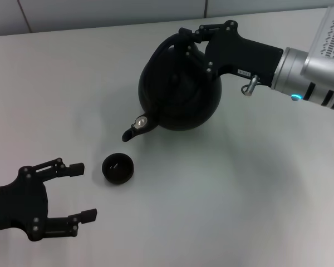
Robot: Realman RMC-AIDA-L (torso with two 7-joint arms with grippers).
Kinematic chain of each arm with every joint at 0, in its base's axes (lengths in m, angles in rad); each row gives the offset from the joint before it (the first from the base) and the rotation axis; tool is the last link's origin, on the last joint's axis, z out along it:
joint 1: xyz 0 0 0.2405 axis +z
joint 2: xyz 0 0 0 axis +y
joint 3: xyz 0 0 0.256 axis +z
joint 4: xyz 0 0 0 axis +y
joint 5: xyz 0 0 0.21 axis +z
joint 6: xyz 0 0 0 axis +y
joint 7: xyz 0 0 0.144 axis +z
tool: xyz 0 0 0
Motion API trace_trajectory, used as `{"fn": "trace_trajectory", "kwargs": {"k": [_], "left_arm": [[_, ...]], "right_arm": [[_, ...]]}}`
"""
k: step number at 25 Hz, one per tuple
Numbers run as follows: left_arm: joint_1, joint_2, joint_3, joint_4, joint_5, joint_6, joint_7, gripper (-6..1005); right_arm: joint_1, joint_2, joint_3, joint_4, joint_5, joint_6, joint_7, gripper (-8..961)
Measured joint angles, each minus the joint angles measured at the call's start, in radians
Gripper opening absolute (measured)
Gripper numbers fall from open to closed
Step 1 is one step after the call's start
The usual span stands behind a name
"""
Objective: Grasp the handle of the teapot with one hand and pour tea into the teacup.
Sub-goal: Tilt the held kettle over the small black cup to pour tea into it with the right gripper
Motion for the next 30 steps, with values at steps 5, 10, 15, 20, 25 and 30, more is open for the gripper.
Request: {"fn": "trace_trajectory", "kwargs": {"k": [5, 10, 15, 20, 25, 30], "left_arm": [[-0.001, 0.000, -0.002, 0.000, 0.000, -0.005, 0.000, 871], [-0.003, 0.000, -0.002, 0.000, 0.000, -0.010, -0.011, 871], [-0.004, -0.001, -0.002, 0.000, 0.000, -0.021, -0.046, 871], [-0.009, -0.001, -0.002, 0.000, 0.000, -0.022, -0.082, 871], [-0.015, -0.001, -0.002, 0.001, -0.003, -0.023, -0.090, 871], [-0.019, 0.000, -0.003, 0.001, -0.010, -0.023, -0.090, 871]], "right_arm": [[0.002, 0.002, -0.010, 0.008, 0.002, 0.000, -0.030, 149], [0.002, 0.002, -0.011, 0.008, 0.003, -0.007, -0.031, 148], [0.003, 0.001, -0.011, 0.007, 0.003, -0.007, -0.050, 142], [0.011, 0.001, -0.020, 0.001, 0.003, -0.002, -0.058, 140], [0.020, 0.000, -0.046, -0.005, 0.003, 0.001, -0.062, 139], [0.023, 0.000, -0.090, -0.025, 0.003, 0.001, -0.068, 139]]}}
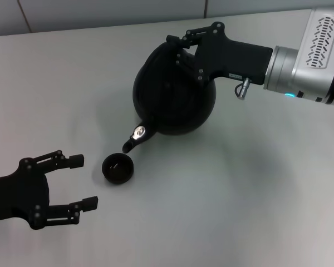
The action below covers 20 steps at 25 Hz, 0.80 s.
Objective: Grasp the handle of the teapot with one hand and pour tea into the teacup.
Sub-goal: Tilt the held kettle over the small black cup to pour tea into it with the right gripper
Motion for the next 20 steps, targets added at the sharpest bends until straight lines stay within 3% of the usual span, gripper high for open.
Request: {"fn": "trace_trajectory", "kwargs": {"k": [20], "left_arm": [[-0.016, -0.003, 0.000, -0.004, -0.002, -0.018, -0.001, 871]], "right_arm": [[0.013, 0.002, -0.031, -0.038, 0.000, 0.000, -0.002, 124]]}}
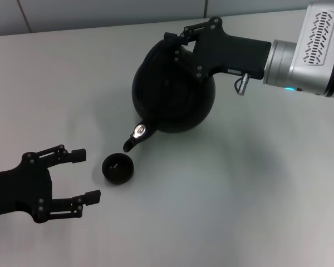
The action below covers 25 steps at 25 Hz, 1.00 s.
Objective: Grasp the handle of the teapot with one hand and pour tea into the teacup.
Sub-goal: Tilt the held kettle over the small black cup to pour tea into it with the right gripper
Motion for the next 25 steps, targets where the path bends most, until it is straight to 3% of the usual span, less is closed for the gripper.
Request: {"fn": "trace_trajectory", "kwargs": {"k": [25], "left_arm": [[-0.009, -0.001, 0.000, -0.001, -0.001, -0.022, -0.010, 870]], "right_arm": [[0.030, 0.002, -0.033, 0.005, 0.002, 0.000, -0.127, 115]]}}
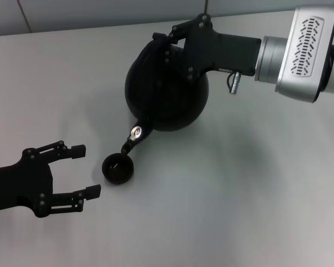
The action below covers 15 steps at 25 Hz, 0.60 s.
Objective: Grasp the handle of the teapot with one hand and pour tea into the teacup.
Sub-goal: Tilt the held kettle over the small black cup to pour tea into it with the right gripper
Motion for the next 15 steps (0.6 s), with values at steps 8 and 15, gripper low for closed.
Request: {"fn": "trace_trajectory", "kwargs": {"k": [8, 15], "left_arm": [[-0.004, 0.003, -0.001, 0.000, 0.000, -0.008, -0.001, 870], [-0.009, 0.005, -0.002, 0.000, -0.001, -0.016, -0.001, 870]], "right_arm": [[0.010, 0.001, -0.013, -0.003, 0.000, 0.000, -0.020, 109], [0.020, 0.001, -0.013, -0.001, 0.000, 0.000, -0.055, 104]]}}
